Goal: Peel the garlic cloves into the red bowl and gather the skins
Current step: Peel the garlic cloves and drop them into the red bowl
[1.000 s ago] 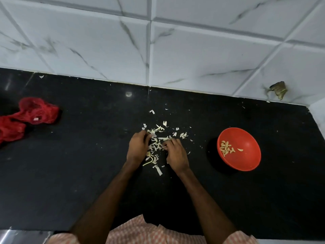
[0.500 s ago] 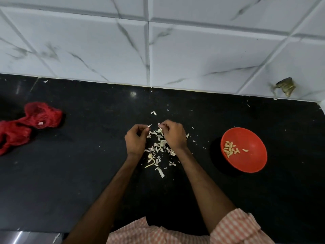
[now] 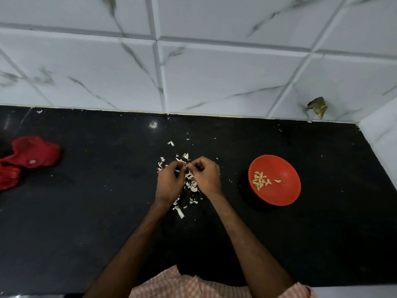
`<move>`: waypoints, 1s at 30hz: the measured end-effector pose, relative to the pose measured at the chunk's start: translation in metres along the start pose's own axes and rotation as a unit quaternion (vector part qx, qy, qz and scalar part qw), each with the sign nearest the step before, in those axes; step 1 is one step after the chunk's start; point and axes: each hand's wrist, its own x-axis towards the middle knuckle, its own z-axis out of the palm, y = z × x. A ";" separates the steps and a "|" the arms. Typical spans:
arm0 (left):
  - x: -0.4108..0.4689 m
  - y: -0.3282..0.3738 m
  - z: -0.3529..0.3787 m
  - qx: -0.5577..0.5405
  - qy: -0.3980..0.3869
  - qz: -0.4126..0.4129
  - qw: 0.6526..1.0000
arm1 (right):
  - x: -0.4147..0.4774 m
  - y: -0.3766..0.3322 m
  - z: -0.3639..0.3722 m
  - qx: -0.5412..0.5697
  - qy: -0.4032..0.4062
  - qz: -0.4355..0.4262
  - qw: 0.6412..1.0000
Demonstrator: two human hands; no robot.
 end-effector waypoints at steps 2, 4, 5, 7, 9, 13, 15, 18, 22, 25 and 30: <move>-0.002 0.008 0.007 -0.013 0.006 0.001 1.000 | -0.001 -0.001 -0.009 0.036 0.002 0.042 0.998; -0.003 0.015 0.013 -0.047 0.013 -0.013 0.999 | 0.001 0.000 -0.017 0.072 -0.003 0.069 0.995; -0.004 0.018 0.016 -0.061 0.013 -0.017 0.998 | 0.001 0.000 -0.021 0.077 -0.009 0.071 0.994; -0.005 0.022 0.020 -0.087 0.010 -0.024 0.996 | 0.001 -0.001 -0.029 0.092 -0.016 0.071 0.993; -0.005 0.025 0.024 -0.119 0.004 -0.038 0.992 | 0.000 -0.002 -0.037 0.112 -0.022 0.071 0.991; -0.007 0.032 0.026 -0.135 -0.023 -0.046 0.990 | 0.002 -0.003 -0.048 0.116 -0.038 0.056 0.991; -0.008 0.034 0.024 -0.133 -0.031 -0.037 0.990 | 0.003 -0.005 -0.052 0.114 -0.049 0.043 0.991; -0.007 0.037 0.019 -0.126 -0.042 -0.029 0.991 | 0.004 -0.008 -0.057 0.125 -0.077 0.032 0.989; -0.004 0.043 0.009 -0.109 -0.071 0.004 0.991 | 0.007 -0.008 -0.062 0.121 -0.104 0.013 0.987; -0.002 0.043 0.003 -0.090 -0.098 0.024 0.991 | 0.006 -0.011 -0.063 0.110 -0.111 -0.002 0.988; -0.003 0.046 -0.002 -0.092 -0.118 0.041 0.988 | 0.003 -0.015 -0.067 0.110 -0.135 -0.016 0.985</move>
